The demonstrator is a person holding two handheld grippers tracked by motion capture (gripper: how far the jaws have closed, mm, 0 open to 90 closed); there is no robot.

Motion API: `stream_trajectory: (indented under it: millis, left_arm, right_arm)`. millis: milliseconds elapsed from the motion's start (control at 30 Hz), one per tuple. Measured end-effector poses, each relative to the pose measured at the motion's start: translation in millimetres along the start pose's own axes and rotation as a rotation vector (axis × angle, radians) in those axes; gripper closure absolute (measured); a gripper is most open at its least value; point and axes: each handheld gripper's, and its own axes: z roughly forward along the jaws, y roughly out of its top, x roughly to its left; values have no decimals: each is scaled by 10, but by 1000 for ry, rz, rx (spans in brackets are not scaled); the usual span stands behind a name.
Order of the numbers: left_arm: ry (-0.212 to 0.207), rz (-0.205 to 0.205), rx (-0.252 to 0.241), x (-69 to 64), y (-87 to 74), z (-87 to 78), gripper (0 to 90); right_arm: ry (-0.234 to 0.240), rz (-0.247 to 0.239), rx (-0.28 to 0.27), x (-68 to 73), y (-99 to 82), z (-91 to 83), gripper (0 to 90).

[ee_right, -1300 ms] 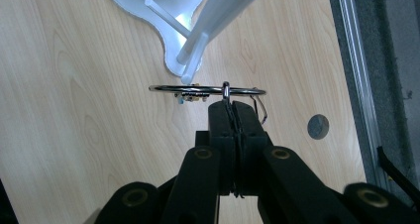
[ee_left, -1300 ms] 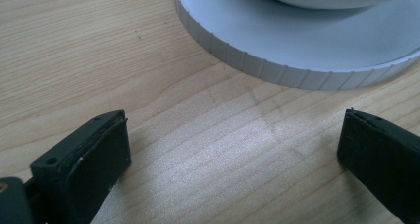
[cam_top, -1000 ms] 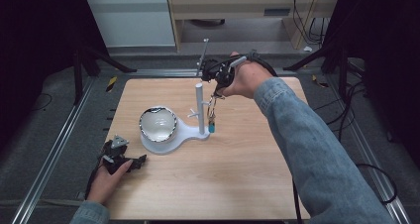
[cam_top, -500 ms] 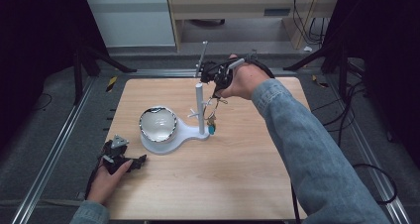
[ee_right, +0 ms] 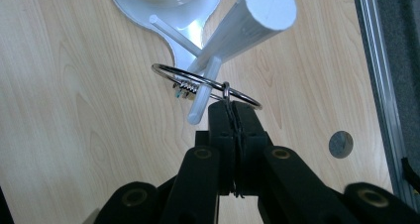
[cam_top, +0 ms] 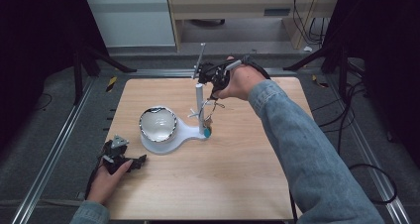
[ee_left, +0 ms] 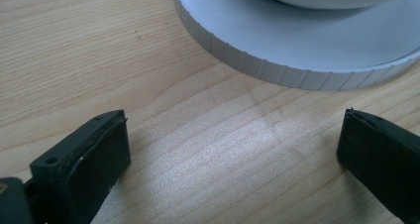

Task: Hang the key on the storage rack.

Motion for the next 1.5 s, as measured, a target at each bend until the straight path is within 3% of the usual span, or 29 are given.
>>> stream_trajectory:
  millis: [800,967,1133,1267,1500]
  left_arm:
    - [0,0,0,0,0,0,0]
    - [0,0,0,0,0,0,0]
    - [0,0,0,0,0,0,0]
    - [0,0,0,0,0,0,0]
    - [0,0,-2,0,-1,1,0]
  right_arm:
    - [20,-3,-10,-4,85,109,883]
    - [24,11,-39,-13,80,77,822]
    - [7,17,-63,-14,53,9,807]
    - [-37,44,-102,-43,-35,-103,792]
    - [-92,99,-134,-109,-234,-189,683]
